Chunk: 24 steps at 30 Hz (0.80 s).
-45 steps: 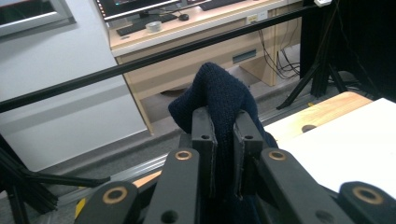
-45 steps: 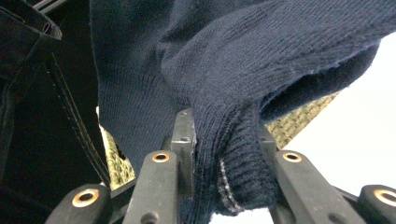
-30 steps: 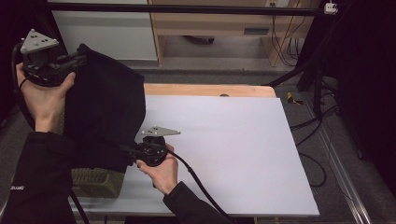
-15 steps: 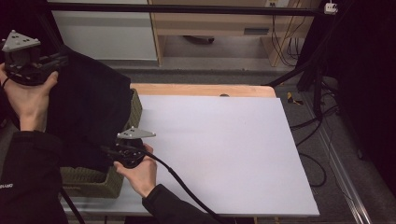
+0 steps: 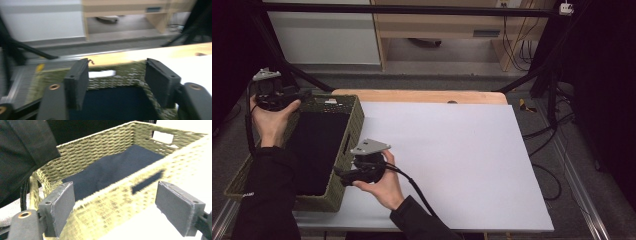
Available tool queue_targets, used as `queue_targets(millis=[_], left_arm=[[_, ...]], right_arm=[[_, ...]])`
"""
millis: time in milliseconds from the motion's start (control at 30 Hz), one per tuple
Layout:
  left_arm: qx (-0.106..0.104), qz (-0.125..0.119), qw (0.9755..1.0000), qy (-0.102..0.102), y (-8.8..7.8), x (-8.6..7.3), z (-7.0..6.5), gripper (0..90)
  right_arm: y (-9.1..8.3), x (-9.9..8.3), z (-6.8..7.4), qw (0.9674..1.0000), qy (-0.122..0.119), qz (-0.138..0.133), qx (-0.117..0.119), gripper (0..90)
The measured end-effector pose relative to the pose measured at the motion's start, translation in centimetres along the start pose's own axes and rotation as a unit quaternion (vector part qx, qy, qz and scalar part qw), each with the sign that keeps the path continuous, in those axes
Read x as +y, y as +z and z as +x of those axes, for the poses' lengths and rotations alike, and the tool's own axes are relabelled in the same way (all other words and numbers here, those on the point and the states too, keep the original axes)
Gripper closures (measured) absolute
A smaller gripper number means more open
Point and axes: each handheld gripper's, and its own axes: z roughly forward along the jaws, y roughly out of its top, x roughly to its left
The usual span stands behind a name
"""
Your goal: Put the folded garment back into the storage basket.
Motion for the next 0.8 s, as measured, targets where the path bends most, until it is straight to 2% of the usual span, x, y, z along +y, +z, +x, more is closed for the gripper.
queue_targets(millis=[67, 100, 133, 167, 200, 233, 267, 300, 367, 400, 433, 467, 500, 533, 633, 667, 733, 767, 800], left_arm=[[-0.012, -0.005, 0.9999, 0.003, 0.0, -0.3, -0.8, 28.7], [-0.012, -0.005, 0.9999, 0.003, 0.0, -0.3, -0.8, 26.3], [-0.020, 0.002, 0.9998, 0.004, 0.0, -0.5, -1.7, 21.6], [-0.020, 0.002, 0.9998, 0.004, 0.0, -0.5, -1.7, 19.7], [-0.026, -0.004, 0.9996, 0.010, 0.0, -0.7, -2.2, 18.6], [-0.044, -0.001, 0.9990, 0.008, 0.1, -1.1, -3.1, 15.8], [-0.044, -0.001, 0.9990, 0.008, 0.1, -1.1, -3.1, 13.1], [-0.053, 0.012, 0.9985, 0.007, 0.3, -1.2, -3.8, 10.2], [-0.051, 0.017, 0.9985, 0.013, 0.4, -1.4, -4.3, 7.3], [-0.048, 0.023, 0.9984, 0.020, 0.4, -1.6, -4.9, 7.3], [-0.047, 0.027, 0.9980, 0.034, 0.5, -1.9, -6.0, 4.6], [-0.047, 0.027, 0.9980, 0.034, 0.5, -1.9, -6.0, 3.8], [-0.048, 0.029, 0.9974, 0.046, 0.4, -2.2, -7.0, 3.7], [-0.048, 0.029, 0.9974, 0.046, 0.4, -2.2, -7.0, 3.6], [-0.082, 0.026, 0.9949, 0.052, 0.2, -2.6, -8.8, 3.6], [-0.082, 0.026, 0.9949, 0.052, 0.2, -2.6, -8.8, 3.6], [-0.092, 0.026, 0.9933, 0.064, 0.0, -2.9, -10.0, 3.2], [-0.092, 0.026, 0.9933, 0.064, 0.0, -2.9, -10.0, 3.2], [-0.101, 0.026, 0.9921, 0.069, -0.2, -3.2, -10.8, 3.0]], right_arm=[[-1.2, -0.2, -0.9, 1.0000, 0.007, -0.004, 0.000, 14.0], [-1.8, -0.3, -1.4, 0.9999, 0.013, -0.005, 0.003, 13.1], [-2.5, -0.5, -2.0, 0.9997, 0.023, -0.003, 0.003, 12.4], [-2.9, -0.6, -2.3, 0.9997, 0.025, -0.003, 0.004, 11.8], [-3.5, -0.9, -2.9, 0.9997, 0.023, 0.000, 0.007, 10.5], [-3.8, -1.1, -3.3, 0.9998, 0.019, 0.006, 0.008, 9.4], [-3.8, -1.1, -3.3, 0.9998, 0.019, 0.006, 0.008, 9.4], [-4.5, -1.6, -4.2, 0.9995, 0.022, 0.021, 0.009, 8.2], [-4.9, -2.1, -4.9, 0.9993, 0.024, 0.029, 0.006, 8.0], [-4.9, -2.1, -4.9, 0.9993, 0.024, 0.029, 0.006, 8.0], [-5.5, -2.6, -5.7, 0.9988, 0.035, 0.033, 0.002, 8.0], [-5.5, -2.6, -5.7, 0.9988, 0.035, 0.033, 0.002, 8.0], [-6.0, -3.0, -6.3, 0.9985, 0.040, 0.035, 0.007, 7.8], [-6.0, -3.0, -6.3, 0.9985, 0.040, 0.035, 0.007, 7.8], [-7.1, -3.8, -7.5, 0.9980, 0.047, 0.042, 0.006, 8.6], [-7.4, -4.0, -7.7, 0.9979, 0.046, 0.045, 0.007, 8.6], [-8.0, -4.3, -8.2, 0.9978, 0.043, 0.049, 0.004, 8.8], [-8.0, -4.3, -8.2, 0.9978, 0.043, 0.049, 0.004, 8.8], [-8.7, -4.5, -8.8, 0.9978, 0.046, 0.047, 0.006, 8.0]])
